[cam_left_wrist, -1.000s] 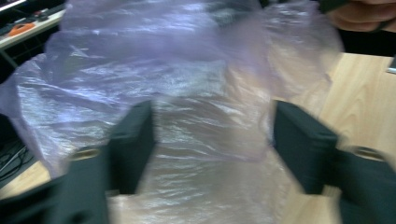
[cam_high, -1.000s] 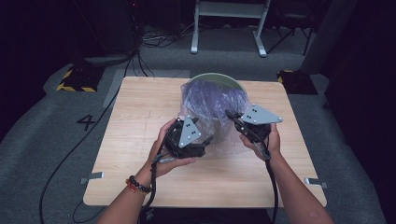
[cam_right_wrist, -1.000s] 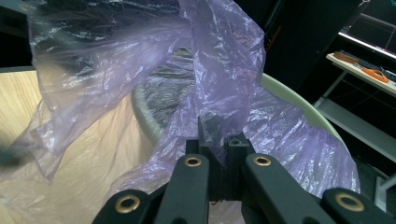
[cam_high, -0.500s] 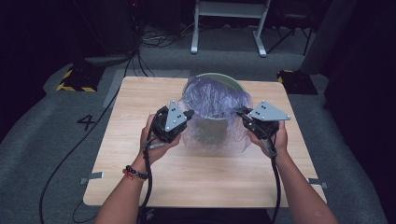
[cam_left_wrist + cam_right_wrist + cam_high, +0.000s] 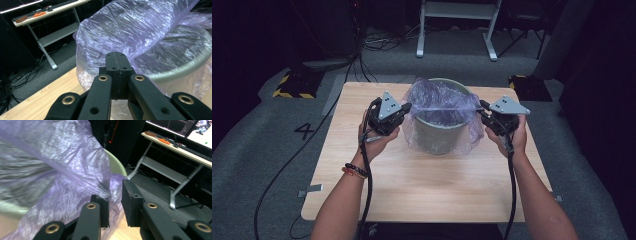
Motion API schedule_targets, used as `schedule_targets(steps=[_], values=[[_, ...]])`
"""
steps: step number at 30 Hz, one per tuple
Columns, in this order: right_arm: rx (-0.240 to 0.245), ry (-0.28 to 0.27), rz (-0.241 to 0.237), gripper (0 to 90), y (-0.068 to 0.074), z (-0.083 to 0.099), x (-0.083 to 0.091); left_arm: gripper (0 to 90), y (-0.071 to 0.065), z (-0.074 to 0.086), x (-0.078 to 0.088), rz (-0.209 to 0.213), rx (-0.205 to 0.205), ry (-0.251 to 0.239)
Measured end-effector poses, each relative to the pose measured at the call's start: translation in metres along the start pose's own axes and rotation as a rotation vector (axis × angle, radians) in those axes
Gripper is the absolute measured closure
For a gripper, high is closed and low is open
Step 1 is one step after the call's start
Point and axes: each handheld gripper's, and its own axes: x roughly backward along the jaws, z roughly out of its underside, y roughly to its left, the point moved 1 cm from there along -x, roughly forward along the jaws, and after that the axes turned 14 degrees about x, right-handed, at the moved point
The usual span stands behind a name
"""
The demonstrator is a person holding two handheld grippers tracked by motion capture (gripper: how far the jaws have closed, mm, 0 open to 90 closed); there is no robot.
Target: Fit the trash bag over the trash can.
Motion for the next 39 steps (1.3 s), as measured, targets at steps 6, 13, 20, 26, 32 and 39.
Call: schedule_targets(steps=[6, 13, 20, 26, 32, 39], values=[[-0.091, 0.027, 0.012, 64.2, -0.017, 0.004, -0.015, 89.8, 0.007, -0.007, -0.01, 0.018, -0.012, -0.022], [-0.099, 0.015, 0.017, 79.6, -0.026, 0.002, -0.026, 87.7, 0.017, -0.016, -0.019, 0.016, 0.019, -0.032], [-0.068, 0.021, 0.008, 79.7, -0.031, -0.004, -0.026, 44.7, 0.004, -0.021, -0.011, 0.102, 0.043, -0.019], [-0.072, 0.02, 0.004, 78.2, -0.035, -0.007, -0.021, 26.2, -0.016, -0.026, -0.001, 0.156, 0.045, -0.021], [-0.047, 0.018, 0.0, 81.2, -0.033, -0.012, -0.018, 23.4, -0.031, -0.026, -0.004, 0.202, 0.001, 0.02], [-0.027, -0.019, -0.056, 64.4, -0.034, -0.016, -0.009, 52.1, -0.025, -0.024, -0.02, 0.037, -0.023, 0.077]])
